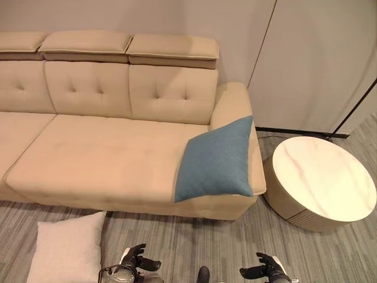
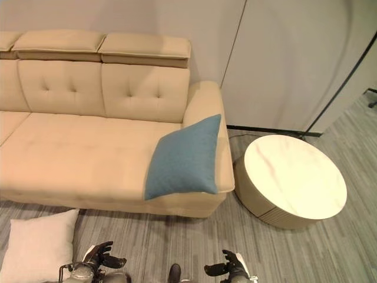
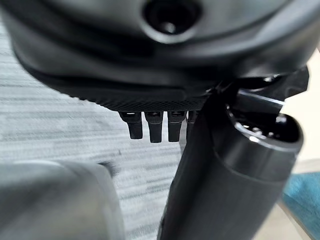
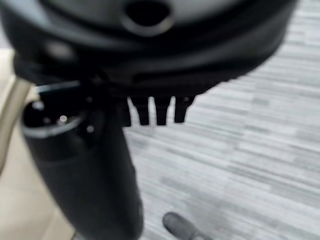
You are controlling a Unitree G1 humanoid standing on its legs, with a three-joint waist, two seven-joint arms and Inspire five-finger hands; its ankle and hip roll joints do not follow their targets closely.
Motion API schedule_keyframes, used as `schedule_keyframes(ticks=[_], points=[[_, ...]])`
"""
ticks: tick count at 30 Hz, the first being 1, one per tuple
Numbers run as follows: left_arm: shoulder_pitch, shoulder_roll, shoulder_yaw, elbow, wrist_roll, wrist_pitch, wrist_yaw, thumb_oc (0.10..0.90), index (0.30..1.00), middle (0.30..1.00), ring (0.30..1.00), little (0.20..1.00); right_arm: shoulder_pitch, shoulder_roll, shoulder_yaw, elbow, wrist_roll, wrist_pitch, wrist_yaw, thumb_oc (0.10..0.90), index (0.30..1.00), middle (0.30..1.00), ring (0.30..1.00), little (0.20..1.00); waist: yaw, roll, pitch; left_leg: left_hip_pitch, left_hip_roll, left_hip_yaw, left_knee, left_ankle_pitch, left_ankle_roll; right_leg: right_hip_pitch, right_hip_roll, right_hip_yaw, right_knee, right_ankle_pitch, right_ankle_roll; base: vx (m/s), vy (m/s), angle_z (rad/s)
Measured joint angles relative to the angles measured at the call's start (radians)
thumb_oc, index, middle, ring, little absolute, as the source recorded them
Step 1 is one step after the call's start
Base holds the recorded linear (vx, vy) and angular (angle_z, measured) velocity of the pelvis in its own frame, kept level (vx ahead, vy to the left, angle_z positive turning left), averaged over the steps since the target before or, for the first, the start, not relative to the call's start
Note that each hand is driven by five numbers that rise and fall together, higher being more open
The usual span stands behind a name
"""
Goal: Pick up all the scattered cushions and arrange them neatly on the sofa.
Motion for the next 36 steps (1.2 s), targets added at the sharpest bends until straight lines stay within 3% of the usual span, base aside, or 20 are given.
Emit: schedule_keyframes(ticks=[1, 3, 5, 7, 8, 9, 11, 13, 15, 17, 18, 19, 22, 25, 30, 33, 36], points=[[-0.003, 0.000, -0.001, 0.002, -0.003, 0.000, 0.000, 0.800, 0.900, 0.900, 0.900, 0.900, -0.003, -0.001, 0.000, 0.012, 0.000, -0.001, 0.000, 0.800, 0.900, 0.900, 0.900, 0.900, 0.003, 0.007, 0.007, -0.002, -0.004, -0.042, -0.039, 0.023, -0.012, 0.012, 0.011, 0.006, 0.000, -0.010, -0.004, 0.20, 0.170, -0.41], [-0.003, -0.004, 0.000, 0.016, -0.009, 0.002, -0.001, 0.800, 0.900, 0.900, 0.900, 0.900, 0.007, -0.008, -0.007, 0.030, 0.000, 0.001, -0.001, 0.800, 0.900, 0.900, 0.900, 0.900, 0.001, 0.025, 0.009, 0.028, -0.004, -0.046, -0.017, 0.047, 0.010, 0.054, 0.019, 0.032, 0.001, -0.035, 0.016, 0.22, 0.270, -0.45], [0.020, -0.007, 0.000, 0.021, -0.009, 0.001, 0.000, 0.800, 0.900, 0.900, 0.900, 0.900, 0.028, -0.007, -0.013, 0.032, -0.001, 0.000, -0.003, 0.800, 0.900, 0.900, 0.900, 0.900, 0.000, 0.039, 0.001, 0.085, -0.024, -0.019, -0.050, 0.119, 0.088, 0.067, -0.003, 0.062, 0.038, -0.074, 0.060, 0.12, 0.274, -0.54], [0.021, 0.007, -0.001, 0.017, -0.006, 0.003, -0.001, 0.800, 0.900, 0.900, 0.900, 0.900, 0.038, 0.009, -0.008, 0.030, -0.002, 0.000, -0.002, 0.800, 0.900, 0.900, 0.900, 0.900, -0.002, 0.033, -0.003, 0.106, -0.055, 0.014, -0.054, 0.104, 0.117, 0.041, -0.046, 0.056, 0.101, -0.089, 0.083, 0.08, 0.248, -0.52], [0.024, 0.008, 0.000, 0.019, 0.001, 0.003, 0.000, 0.800, 0.900, 0.900, 0.900, 0.900, 0.031, 0.014, -0.012, 0.030, -0.003, 0.001, 0.000, 0.800, 0.900, 0.900, 0.900, 0.900, 0.005, 0.045, -0.002, 0.124, -0.058, 0.047, -0.071, 0.100, 0.128, 0.002, -0.060, 0.059, 0.166, -0.102, 0.094, 0.04, 0.156, -0.63], [0.032, 0.013, -0.001, 0.020, 0.002, 0.004, -0.001, 0.800, 0.900, 0.900, 0.900, 0.900, 0.021, 0.018, -0.011, 0.024, -0.003, 0.001, 0.001, 0.800, 0.900, 0.900, 0.900, 0.900, 0.003, 0.061, -0.001, 0.134, -0.062, 0.066, -0.083, 0.100, 0.137, -0.042, -0.071, 0.056, 0.256, -0.120, 0.117, 0.02, 0.145, -0.63], [0.027, 0.036, 0.000, 0.038, 0.006, 0.005, 0.001, 0.800, 0.900, 0.900, 0.900, 0.900, 0.000, 0.011, -0.032, 0.009, 0.000, -0.004, -0.003, 0.800, 0.900, 0.900, 0.900, 0.900, -0.006, 0.066, 0.004, 0.162, -0.078, 0.083, -0.081, 0.078, 0.168, -0.143, -0.115, 0.058, 0.479, -0.185, 0.184, 0.07, 0.133, -0.27], [0.014, 0.057, 0.003, 0.036, 0.005, 0.001, 0.006, 0.800, 0.900, 0.900, 0.900, 0.900, -0.001, 0.012, -0.036, 0.010, 0.001, -0.003, -0.002, 0.800, 0.900, 0.900, 0.900, 0.900, 0.002, 0.061, 0.008, 0.185, -0.082, 0.088, -0.085, 0.062, 0.178, -0.159, -0.123, 0.055, 0.476, -0.195, 0.202, 0.09, 0.042, -0.05], [0.017, 0.071, 0.023, 0.036, 0.000, 0.001, 0.011, 0.800, 0.900, 0.900, 0.900, 0.900, -0.014, 0.016, -0.046, 0.009, 0.001, -0.004, -0.003, 0.800, 0.900, 0.900, 0.900, 0.900, 0.001, 0.052, 0.012, 0.206, -0.089, 0.095, -0.093, 0.057, 0.178, -0.163, -0.136, 0.055, 0.435, -0.194, 0.200, 0.03, -0.011, -0.15], [0.034, 0.082, 0.039, 0.039, -0.003, 0.001, 0.024, 0.800, 0.900, 0.900, 0.900, 0.900, -0.019, 0.017, -0.052, -0.008, 0.001, -0.013, -0.004, 0.800, 0.900, 0.900, 0.900, 0.900, 0.003, 0.038, 0.011, 0.219, -0.092, 0.114, -0.092, 0.046, 0.169, -0.163, -0.141, 0.047, 0.313, -0.162, 0.177, 0.03, -0.044, -0.13], [0.038, 0.087, 0.039, 0.038, -0.004, 0.001, 0.025, 0.800, 0.900, 0.900, 0.900, 0.900, -0.017, 0.018, -0.052, -0.007, 0.001, -0.015, -0.004, 0.800, 0.900, 0.900, 0.900, 0.900, 0.005, 0.029, 0.007, 0.219, -0.093, 0.115, -0.092, 0.043, 0.164, -0.159, -0.145, 0.025, 0.272, -0.133, 0.177, 0.06, -0.048, 0.01], [0.049, 0.087, 0.039, 0.037, -0.005, 0.001, 0.027, 0.800, 0.900, 0.900, 0.900, 0.900, -0.017, 0.017, -0.052, -0.004, 0.000, -0.013, -0.005, 0.800, 0.900, 0.900, 0.900, 0.900, 0.005, 0.020, 0.001, 0.223, -0.092, 0.113, -0.093, 0.038, 0.156, -0.140, -0.144, 0.022, 0.232, -0.066, 0.167, 0.05, -0.032, -0.03], [0.081, 0.072, 0.036, 0.036, -0.004, 0.002, 0.024, 0.800, 0.900, 0.900, 0.900, 0.900, -0.009, 0.003, -0.052, 0.000, -0.004, -0.011, -0.021, 0.800, 0.900, 0.900, 0.900, 0.900, 0.004, 0.027, -0.005, 0.241, -0.059, 0.119, -0.092, 0.024, 0.133, -0.086, -0.094, 0.025, 0.137, -0.002, 0.118, 0.04, -0.054, -0.18], [0.084, 0.057, 0.037, 0.031, 0.001, 0.002, 0.022, 0.800, 0.900, 0.900, 0.900, 0.900, 0.010, -0.032, -0.052, -0.007, -0.024, -0.008, -0.027, 0.800, 0.900, 0.900, 0.900, 0.900, 0.002, 0.026, -0.009, 0.251, -0.036, 0.120, -0.093, 0.016, 0.115, -0.024, -0.060, 0.022, 0.025, 0.047, 0.097, 0.03, -0.039, -0.07], [0.085, 0.053, 0.040, -0.028, 0.009, 0.003, 0.024, 0.800, 0.900, 0.900, 0.900, 0.900, 0.041, -0.128, -0.095, -0.065, -0.059, 0.008, -0.058, 0.800, 0.900, 0.900, 0.900, 0.900, -0.003, 0.028, -0.028, 0.255, -0.020, 0.121, -0.093, 0.013, 0.110, -0.014, -0.039, 0.027, 0.008, 0.055, 0.092, 0.02, -0.021, -0.04], [0.113, 0.049, 0.040, -0.077, 0.012, 0.001, 0.027, 0.800, 0.900, 0.900, 0.900, 0.900, 0.110, -0.238, -0.182, -0.306, -0.109, 0.014, -0.100, 0.800, 0.900, 0.900, 0.900, 0.900, -0.024, 0.043, -0.038, 0.261, -0.028, 0.123, -0.094, 0.012, 0.110, -0.010, -0.043, 0.030, 0.007, 0.057, 0.095, 0.00, 0.000, 0.00], [0.129, 0.041, 0.061, -0.073, 0.012, 0.002, 0.045, 0.800, 0.900, 0.900, 0.900, 0.900, 0.111, -0.277, -0.326, -0.447, -0.108, 0.010, -0.167, 0.800, 0.900, 0.900, 0.900, 0.900, -0.024, 0.043, -0.050, 0.263, -0.032, 0.134, -0.097, 0.012, 0.111, -0.013, -0.052, 0.040, 0.007, 0.054, 0.104, 0.03, 0.032, -0.09]])
